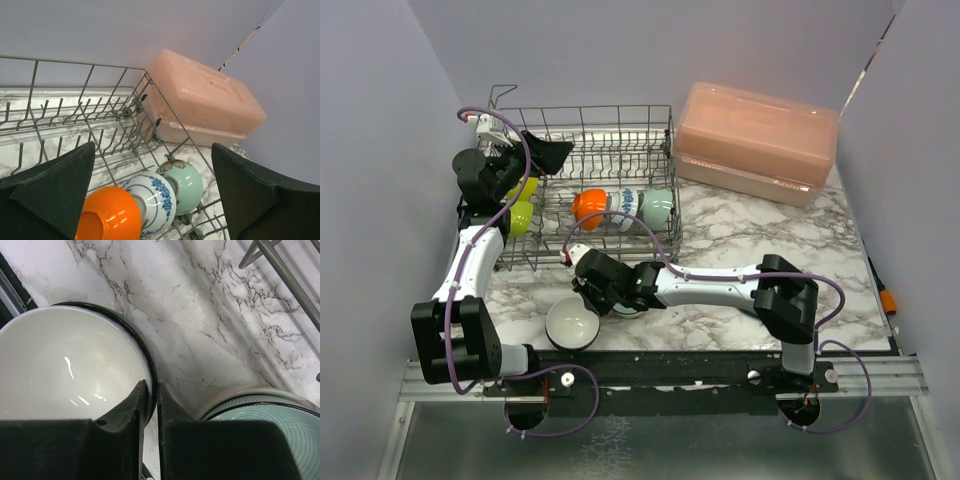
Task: Load the bowls into the dish rack
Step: Pick up the bowl from the center of the board.
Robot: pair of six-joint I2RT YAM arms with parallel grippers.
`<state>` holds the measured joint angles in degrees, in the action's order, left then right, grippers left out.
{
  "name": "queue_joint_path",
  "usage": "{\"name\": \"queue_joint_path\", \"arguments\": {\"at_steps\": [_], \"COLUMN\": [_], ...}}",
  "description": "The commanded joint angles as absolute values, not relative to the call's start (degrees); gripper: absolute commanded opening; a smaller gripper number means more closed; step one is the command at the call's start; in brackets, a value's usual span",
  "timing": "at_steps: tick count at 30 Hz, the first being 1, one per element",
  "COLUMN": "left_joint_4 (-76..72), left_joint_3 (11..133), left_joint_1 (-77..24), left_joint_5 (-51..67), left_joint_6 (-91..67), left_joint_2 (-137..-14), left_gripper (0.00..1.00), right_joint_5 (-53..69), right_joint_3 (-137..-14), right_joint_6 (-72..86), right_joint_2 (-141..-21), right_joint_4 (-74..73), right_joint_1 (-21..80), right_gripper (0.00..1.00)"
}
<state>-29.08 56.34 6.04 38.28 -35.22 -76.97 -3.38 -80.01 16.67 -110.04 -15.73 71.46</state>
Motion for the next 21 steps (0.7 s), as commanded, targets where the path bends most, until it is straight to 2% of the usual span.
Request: {"name": "queue_joint_path", "arguments": {"at_steps": [1,8,21], "left_joint_4": [-30.41,-30.41,-30.41], "left_joint_3": [55.91,55.91,55.89], "left_joint_1": [6.50,6.50,6.50], "left_joint_5": [38.58,38.60,38.48], "left_joint_6": [-35.84,-36.29,-36.91], "left_joint_2": [-77.17,-77.57,-77.72], "left_gripper": [0.99,0.99,0.99], "right_joint_5": [-5.92,-6.67,-5.73], "right_joint_3": [-81.73,-81.80,-79.27], "right_joint_6": [15.18,14.50,15.20], "right_joint_2": [-109.95,-107.20,-99.49], "right_joint_4": [-18.26,-18.77,-15.62], "right_joint_1": [72.60,72.69,72.69], "right_gripper": [0.10,0.01,0.00]}}
